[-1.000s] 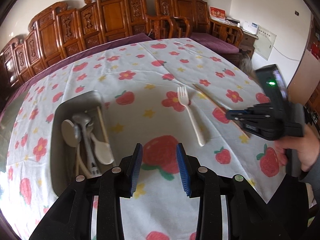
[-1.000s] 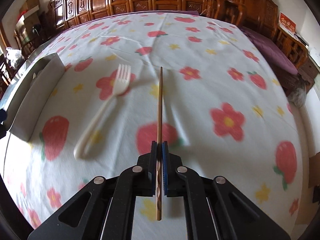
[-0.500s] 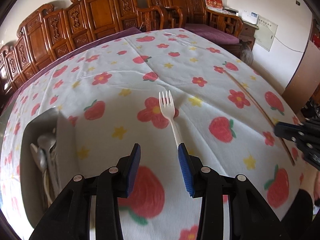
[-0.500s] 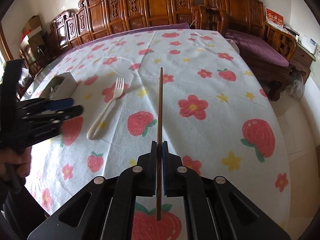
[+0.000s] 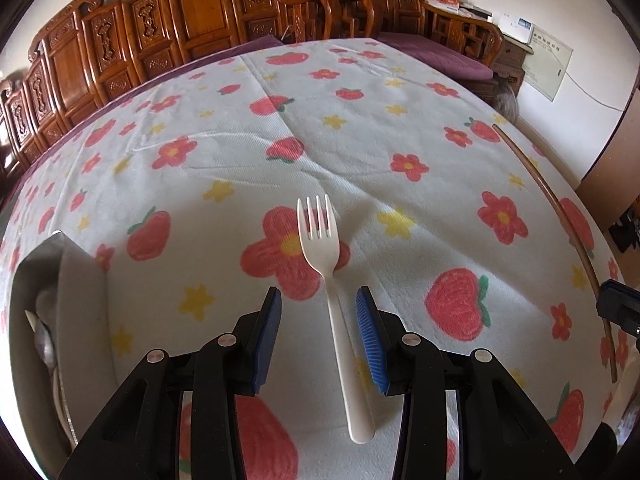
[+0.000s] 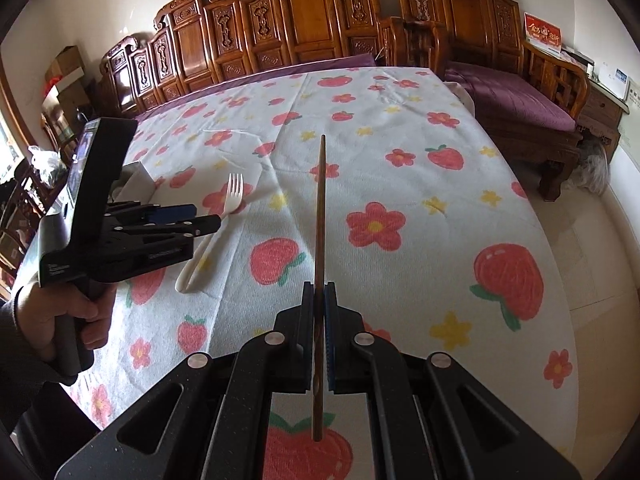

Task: Organize utensils
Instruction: 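Grasp the white plastic fork with the left gripper while the right gripper holds the chopstick, then carry the white fork into the metal tray and open the left gripper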

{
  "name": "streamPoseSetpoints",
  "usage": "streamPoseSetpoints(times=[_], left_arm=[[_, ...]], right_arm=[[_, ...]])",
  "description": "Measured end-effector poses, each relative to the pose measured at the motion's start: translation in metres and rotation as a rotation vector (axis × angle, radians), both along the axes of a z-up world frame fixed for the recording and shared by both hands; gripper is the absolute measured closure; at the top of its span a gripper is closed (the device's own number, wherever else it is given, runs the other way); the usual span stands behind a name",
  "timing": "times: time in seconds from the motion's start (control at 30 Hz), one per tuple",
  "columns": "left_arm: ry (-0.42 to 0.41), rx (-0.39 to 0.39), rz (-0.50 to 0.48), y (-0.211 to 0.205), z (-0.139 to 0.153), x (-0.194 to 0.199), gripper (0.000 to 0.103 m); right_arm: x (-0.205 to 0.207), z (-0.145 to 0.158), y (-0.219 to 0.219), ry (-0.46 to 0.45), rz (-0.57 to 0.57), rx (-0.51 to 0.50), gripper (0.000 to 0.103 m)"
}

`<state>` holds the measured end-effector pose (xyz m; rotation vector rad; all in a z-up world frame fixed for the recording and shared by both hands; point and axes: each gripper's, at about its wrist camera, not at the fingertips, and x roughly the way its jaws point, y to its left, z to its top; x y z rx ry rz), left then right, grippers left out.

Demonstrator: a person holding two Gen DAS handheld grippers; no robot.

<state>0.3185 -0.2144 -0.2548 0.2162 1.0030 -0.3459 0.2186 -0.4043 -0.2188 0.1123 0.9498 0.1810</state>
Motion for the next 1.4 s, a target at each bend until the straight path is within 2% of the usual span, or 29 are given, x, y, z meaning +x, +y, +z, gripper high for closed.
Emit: streamPoseSetpoints(times=[0.2,0.23,0.33,0.4,0.47,0.57,0.87,1.2,1.4], left_arm=[[0.016,-0.003,-0.006,-0.005,-0.006,0.001,0.068],[0.02,-0.008,-0.009,-0.005,-0.007,0.001,0.076],[0.031,0.001,-0.02,-0.008,-0.011,-0.001,0.091],[0.026,0.01,-0.027,-0.008,-0.011,-0.003,0.096],[0.031,0.018,-0.029,-0.006,-0.01,-0.005,0.097],[-0.008,0.066,-0.046,-0.004,-0.003,-0.015,0.097],[-0.048,0.014,-0.024,0.028,0.038,-0.045,0.097],[-0.124,0.007,0.01,0.063,0.088,-0.079,0.097],[-0.152,0.007,0.049,0.086,0.108,-0.093,0.096]], right_arm=[[0.001,-0.003,0.001,0.008,0.005,0.01,0.097],[0.001,-0.004,0.002,0.009,0.009,0.011,0.097],[0.001,-0.005,0.005,0.012,0.019,0.007,0.097],[0.001,-0.005,0.007,0.011,0.022,0.005,0.097],[0.001,-0.004,0.008,0.01,0.025,0.006,0.097],[0.0,-0.002,0.008,0.008,0.025,0.02,0.097],[-0.007,0.013,0.026,-0.028,0.071,0.017,0.097],[-0.019,0.031,0.06,-0.065,0.158,0.012,0.097],[-0.03,0.037,0.086,-0.083,0.221,0.0,0.097]])
